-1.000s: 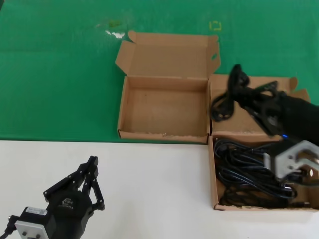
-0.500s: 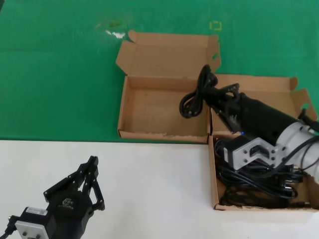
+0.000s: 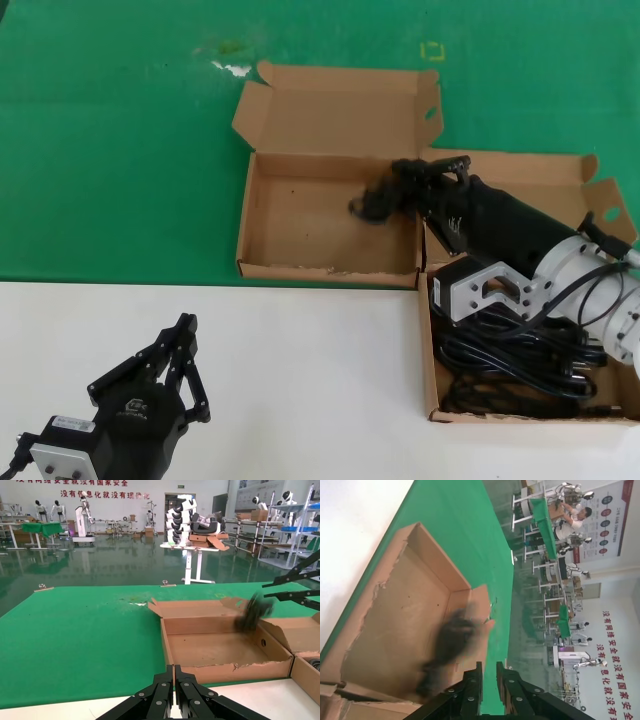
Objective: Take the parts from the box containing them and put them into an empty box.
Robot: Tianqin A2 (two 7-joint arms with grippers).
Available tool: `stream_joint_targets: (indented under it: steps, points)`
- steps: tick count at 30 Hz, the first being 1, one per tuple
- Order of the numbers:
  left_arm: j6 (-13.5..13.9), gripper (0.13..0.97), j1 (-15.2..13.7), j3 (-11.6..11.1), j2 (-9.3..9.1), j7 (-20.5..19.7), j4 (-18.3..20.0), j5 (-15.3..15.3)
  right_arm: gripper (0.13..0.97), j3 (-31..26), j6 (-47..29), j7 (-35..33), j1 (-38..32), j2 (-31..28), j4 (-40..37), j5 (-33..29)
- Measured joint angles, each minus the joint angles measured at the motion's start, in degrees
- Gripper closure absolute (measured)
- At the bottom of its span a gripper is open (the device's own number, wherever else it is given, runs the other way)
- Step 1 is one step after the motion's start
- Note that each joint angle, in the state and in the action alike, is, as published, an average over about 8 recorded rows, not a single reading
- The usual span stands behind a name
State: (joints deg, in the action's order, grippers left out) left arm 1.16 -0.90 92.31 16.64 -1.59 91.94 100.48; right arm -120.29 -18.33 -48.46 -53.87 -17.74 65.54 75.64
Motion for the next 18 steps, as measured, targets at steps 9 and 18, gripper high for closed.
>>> stream_joint_targets:
  steps: [9,18]
  points:
    - [0.00,0.936,0.00,0.00,0.00,0.00,0.00,0.00,0.858,1.29,-0.37,-4.94,-0.65,1.00,-2.14,5.08]
    - [0.00,0.936,0.00,0.00,0.00,0.00,0.00,0.00,0.724,3.78,-0.86,-6.25,0.24,-0.34,-0.57,7.86]
